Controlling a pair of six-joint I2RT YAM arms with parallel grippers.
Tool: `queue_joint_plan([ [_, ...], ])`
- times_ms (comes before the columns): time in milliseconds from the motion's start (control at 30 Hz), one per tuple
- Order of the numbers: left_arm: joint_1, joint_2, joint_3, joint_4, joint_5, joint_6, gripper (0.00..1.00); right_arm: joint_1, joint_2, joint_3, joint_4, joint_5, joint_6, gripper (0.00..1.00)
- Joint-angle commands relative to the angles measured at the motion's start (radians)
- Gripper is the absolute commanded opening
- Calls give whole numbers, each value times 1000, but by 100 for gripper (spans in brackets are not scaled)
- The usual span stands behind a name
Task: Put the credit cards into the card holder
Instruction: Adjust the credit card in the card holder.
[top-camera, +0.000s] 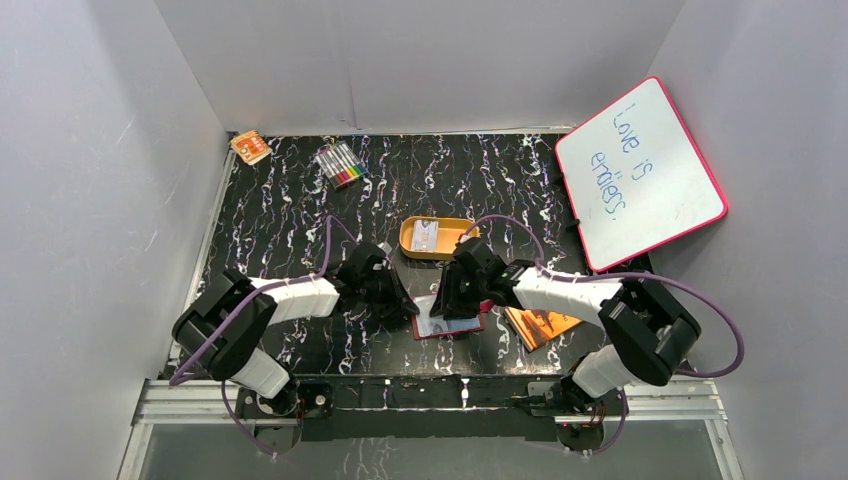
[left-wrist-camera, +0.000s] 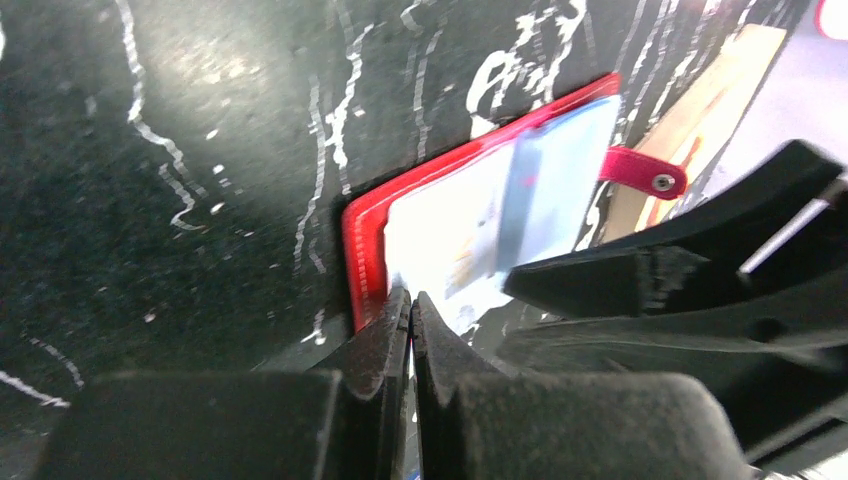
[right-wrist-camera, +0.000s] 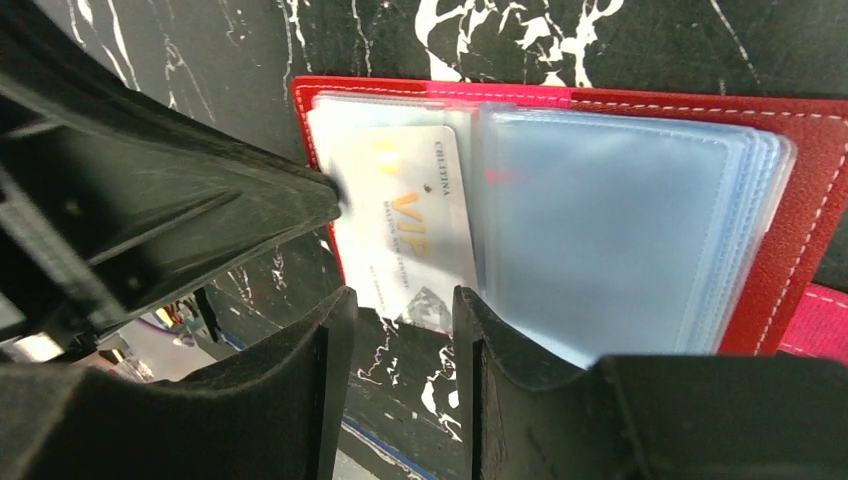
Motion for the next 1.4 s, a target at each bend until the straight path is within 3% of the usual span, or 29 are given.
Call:
queue_joint_plan([
  [0,-5,17,-43,20,9,15,0,-7,-49,5,13,-6,7,48],
  [1000,-5,35,-117,21,-38,15,0,-25,-2,-39,-17,-2,0,48],
  [1367,-5,45,-128,33,-30,13,0,-26,-8,-98,109,-76,53,44],
])
